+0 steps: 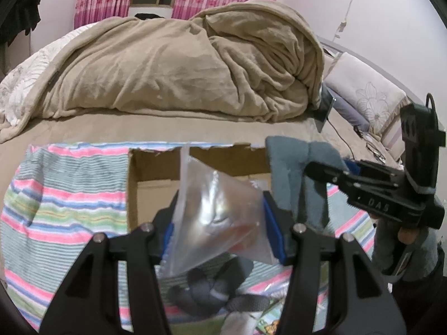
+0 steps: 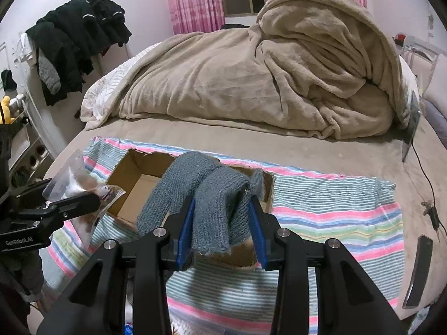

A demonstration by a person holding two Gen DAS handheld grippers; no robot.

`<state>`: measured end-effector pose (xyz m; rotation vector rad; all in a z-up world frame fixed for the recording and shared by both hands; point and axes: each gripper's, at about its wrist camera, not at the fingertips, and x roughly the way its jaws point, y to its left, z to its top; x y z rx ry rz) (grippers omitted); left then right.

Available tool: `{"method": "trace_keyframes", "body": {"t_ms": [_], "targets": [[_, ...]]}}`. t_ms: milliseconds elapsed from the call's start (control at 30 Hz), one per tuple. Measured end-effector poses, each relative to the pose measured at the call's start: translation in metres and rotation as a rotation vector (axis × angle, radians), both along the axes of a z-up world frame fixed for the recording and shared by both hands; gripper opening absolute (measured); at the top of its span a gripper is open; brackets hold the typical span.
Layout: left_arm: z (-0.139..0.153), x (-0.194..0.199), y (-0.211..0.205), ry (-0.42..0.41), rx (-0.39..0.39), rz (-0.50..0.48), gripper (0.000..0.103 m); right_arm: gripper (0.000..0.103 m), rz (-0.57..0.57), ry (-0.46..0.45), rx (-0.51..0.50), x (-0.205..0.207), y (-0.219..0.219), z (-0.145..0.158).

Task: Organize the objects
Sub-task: 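Carry the gloves and plastic bag into the cardboard box and open both grippers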

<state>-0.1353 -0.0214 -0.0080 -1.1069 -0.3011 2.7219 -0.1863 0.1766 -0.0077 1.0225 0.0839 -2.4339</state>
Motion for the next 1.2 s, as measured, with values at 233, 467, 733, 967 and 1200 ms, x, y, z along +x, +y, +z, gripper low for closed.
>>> {"method": "trace_keyframes", "body": {"t_ms": [233, 467, 733, 967, 1200], "targets": [[-0.017, -0.022, 0.006, -0.029, 0.013, -0.007, 0.054, 0.039, 0.001, -0.026, 0.008, -0.018, -0.004, -0.017], [-0.04, -0.037, 0.009, -0.08, 0.034, -0.014, 0.054, 0.039, -0.003, -0.078, 0.015, -0.026, -0.004, -0.041], [-0.061, -0.048, 0.014, -0.152, 0.03, -0.022, 0.056, 0.039, 0.017, -0.123, 0.025, -0.025, -0.01, -0.063], [-0.056, -0.045, 0.015, -0.147, -0.009, 0.003, 0.065, 0.042, 0.022, -0.132, 0.034, -0.021, -0.013, -0.061], [-0.034, -0.035, 0.008, -0.108, -0.025, 0.023, 0.078, 0.064, 0.008, -0.102, 0.01, -0.016, -0.005, -0.044]]}}
